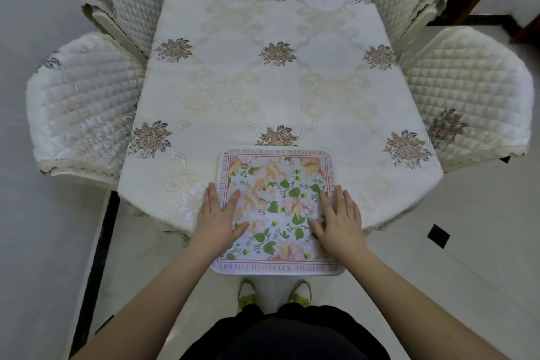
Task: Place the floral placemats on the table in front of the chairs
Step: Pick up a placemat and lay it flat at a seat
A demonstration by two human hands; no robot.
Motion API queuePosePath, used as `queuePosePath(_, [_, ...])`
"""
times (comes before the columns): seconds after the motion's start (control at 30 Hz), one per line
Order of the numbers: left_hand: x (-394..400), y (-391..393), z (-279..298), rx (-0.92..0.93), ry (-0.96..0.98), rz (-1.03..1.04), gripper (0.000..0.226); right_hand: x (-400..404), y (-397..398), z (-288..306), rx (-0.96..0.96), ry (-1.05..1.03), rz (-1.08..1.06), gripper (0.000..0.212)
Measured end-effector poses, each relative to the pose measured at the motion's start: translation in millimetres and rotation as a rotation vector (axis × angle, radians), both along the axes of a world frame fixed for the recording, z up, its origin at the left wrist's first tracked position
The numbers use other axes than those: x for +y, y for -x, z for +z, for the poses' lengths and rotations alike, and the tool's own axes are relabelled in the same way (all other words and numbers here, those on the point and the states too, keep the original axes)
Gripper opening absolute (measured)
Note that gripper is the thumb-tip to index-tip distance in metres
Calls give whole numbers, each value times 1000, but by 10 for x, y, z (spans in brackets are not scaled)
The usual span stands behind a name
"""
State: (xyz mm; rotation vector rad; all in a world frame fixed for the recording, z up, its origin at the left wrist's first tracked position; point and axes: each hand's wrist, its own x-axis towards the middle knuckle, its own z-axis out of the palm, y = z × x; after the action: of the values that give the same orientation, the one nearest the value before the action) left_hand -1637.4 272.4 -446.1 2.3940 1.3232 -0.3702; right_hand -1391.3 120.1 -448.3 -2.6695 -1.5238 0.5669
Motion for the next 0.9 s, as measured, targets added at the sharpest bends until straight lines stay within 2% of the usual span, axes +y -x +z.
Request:
queuePosePath(0.1, [-34,50,-36,-17,0,63,77,-40,-58,-7,44,-1,-7,81])
queuePosePath(0.2, [-76,57,-25,-95,3,105,69,-45,-76,15,121,-63,-52,71])
queuePosePath(0.33, [-115,45,-15,-195,40,173,63,-84,-63,-3,230,-103,-132,70])
queuePosePath(0.5, [-147,37,40,-257,16,232,70,-103,-33,21,262,-152,-154,65])
queuePosePath(0.63, [-170,40,126,-387,1,279,71,-93,45,104,267,-221,-172,62])
queuePosePath(0.7, [-199,48,178,-552,80,360,63,-87,75,184,333,-282,-200,63])
queuePosePath(0.8, [-224,44,307,-840,279,603,67,-89,95,297,528,-394,-282,70])
queuePosePath(0.9, [-163,87,366,-907,431,757,68,-113,83,393,658,-392,-438,72])
